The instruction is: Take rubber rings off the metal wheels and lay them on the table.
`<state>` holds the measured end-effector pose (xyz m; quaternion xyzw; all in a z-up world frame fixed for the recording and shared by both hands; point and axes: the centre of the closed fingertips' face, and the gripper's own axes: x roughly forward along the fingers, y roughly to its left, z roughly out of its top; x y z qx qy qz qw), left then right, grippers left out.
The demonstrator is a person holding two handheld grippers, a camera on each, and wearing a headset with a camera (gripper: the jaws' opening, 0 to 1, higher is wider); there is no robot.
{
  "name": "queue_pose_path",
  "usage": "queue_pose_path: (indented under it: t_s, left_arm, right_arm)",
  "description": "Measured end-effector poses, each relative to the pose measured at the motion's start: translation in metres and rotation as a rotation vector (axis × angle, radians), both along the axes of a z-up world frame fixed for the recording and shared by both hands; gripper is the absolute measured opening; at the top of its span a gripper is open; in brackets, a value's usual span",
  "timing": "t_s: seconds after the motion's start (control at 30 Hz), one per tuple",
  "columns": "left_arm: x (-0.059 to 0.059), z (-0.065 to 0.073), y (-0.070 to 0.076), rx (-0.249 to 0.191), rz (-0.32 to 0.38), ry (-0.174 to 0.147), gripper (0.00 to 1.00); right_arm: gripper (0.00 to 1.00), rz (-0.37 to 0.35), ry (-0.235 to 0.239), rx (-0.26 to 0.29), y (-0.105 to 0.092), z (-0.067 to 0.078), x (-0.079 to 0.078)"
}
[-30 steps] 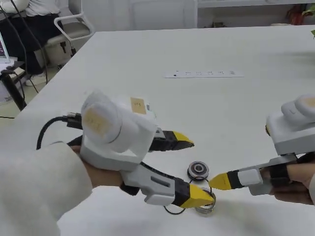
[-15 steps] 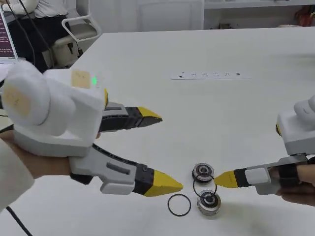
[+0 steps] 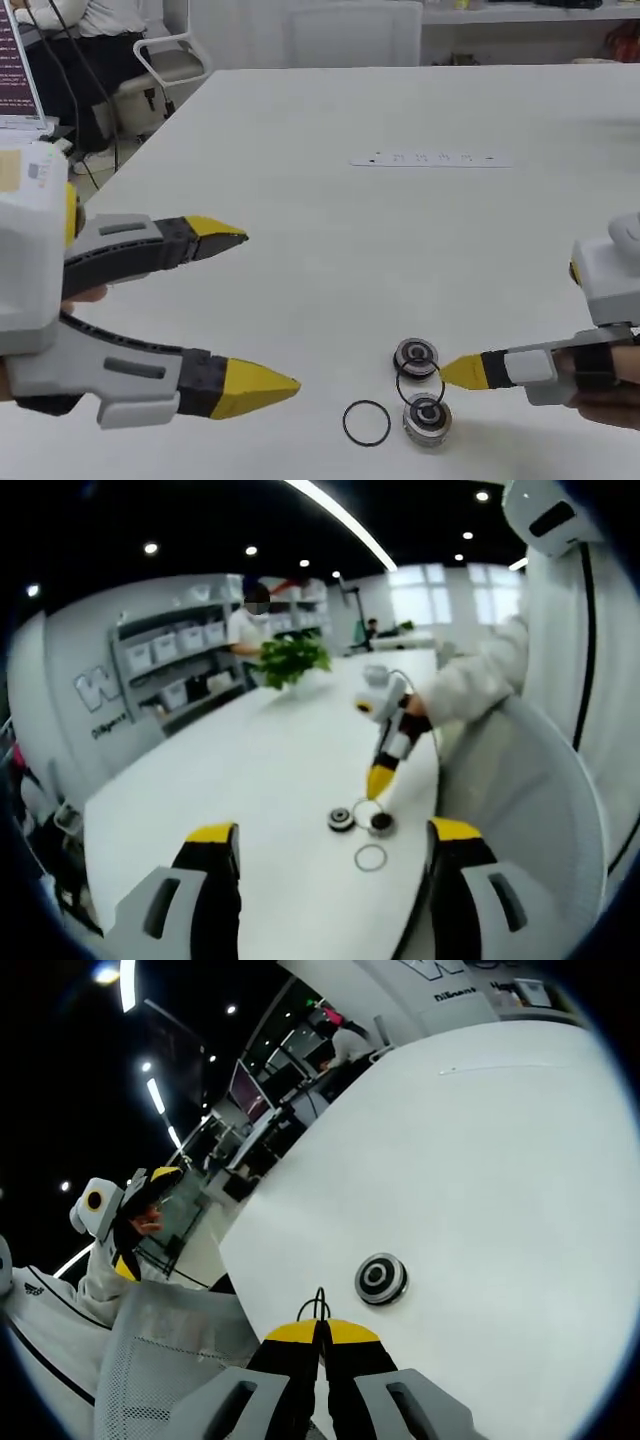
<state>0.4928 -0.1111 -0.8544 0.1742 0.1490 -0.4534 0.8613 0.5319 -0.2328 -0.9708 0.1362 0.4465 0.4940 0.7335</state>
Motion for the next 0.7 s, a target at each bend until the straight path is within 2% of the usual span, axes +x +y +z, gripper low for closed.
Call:
queue_pose_path:
  t_s: [0.13,0.2,0.37,0.5,0.6,0.7]
  left_arm:
    - [-0.007,-0.007,0.008,-0.033,0.047,0.015,0.78]
    - [-0.009,-0.016,0.011,-0.031,0.065,0.031,0.79]
    - [-0.014,-0.029,0.009,-0.048,0.088,0.056,0.80]
    - [-0.016,-0.045,0.011,-0.029,0.112,0.086,0.80]
    - [-0.020,-0.053,0.009,-0.045,0.119,0.119,0.81]
    - [-0.021,-0.059,0.008,-0.038,0.119,0.128,0.81]
  right_arm:
    - [0.00,-0.004,0.002,0.005,0.000,0.001,0.000]
    - [0.00,-0.006,0.003,0.009,0.000,0.001,0.001]
    - [0.00,-0.010,0.005,0.018,0.000,0.003,0.001]
    - [0.00,-0.018,0.004,0.025,-0.001,0.004,0.002]
    - [0.00,-0.026,0.005,0.031,-0.002,0.005,0.004]
    - [0.00,-0.034,0.005,0.037,-0.003,0.006,0.006]
